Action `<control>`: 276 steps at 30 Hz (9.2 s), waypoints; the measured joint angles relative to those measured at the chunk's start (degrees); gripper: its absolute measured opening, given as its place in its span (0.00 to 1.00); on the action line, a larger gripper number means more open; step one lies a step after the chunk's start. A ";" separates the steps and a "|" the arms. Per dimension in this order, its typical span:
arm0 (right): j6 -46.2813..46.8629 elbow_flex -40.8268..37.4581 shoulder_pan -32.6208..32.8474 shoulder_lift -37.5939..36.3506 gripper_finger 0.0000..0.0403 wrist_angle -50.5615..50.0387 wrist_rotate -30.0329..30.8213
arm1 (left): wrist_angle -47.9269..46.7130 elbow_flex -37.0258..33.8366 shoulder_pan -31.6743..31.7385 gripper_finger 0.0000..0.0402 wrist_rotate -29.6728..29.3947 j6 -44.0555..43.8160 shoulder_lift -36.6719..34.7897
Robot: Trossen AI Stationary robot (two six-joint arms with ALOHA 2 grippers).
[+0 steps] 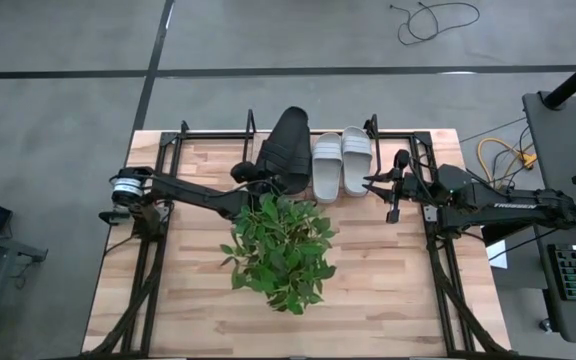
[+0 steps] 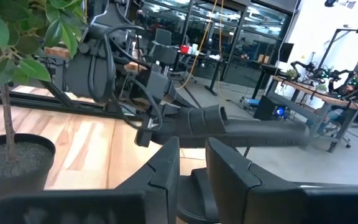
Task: Pick and place slides into the shelf
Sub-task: Put the black slide on the shelf, then return to Home Position
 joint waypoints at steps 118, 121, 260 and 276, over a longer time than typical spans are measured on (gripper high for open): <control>-0.27 -0.02 -0.11 2.32 0.17 0.02 0.00 | -24.56 3.50 13.56 0.02 21.48 -16.02 8.66; -0.26 -0.02 -0.11 2.32 0.18 0.03 0.00 | -24.66 3.90 13.53 0.07 22.54 -14.50 8.12; 9.08 -12.60 17.31 -10.06 0.02 4.93 2.30 | 27.99 -66.69 -6.46 0.00 69.84 13.06 -99.23; 8.06 -20.33 15.12 -30.90 0.02 -2.78 -0.48 | 29.75 -66.12 -6.48 0.00 68.92 17.67 -99.63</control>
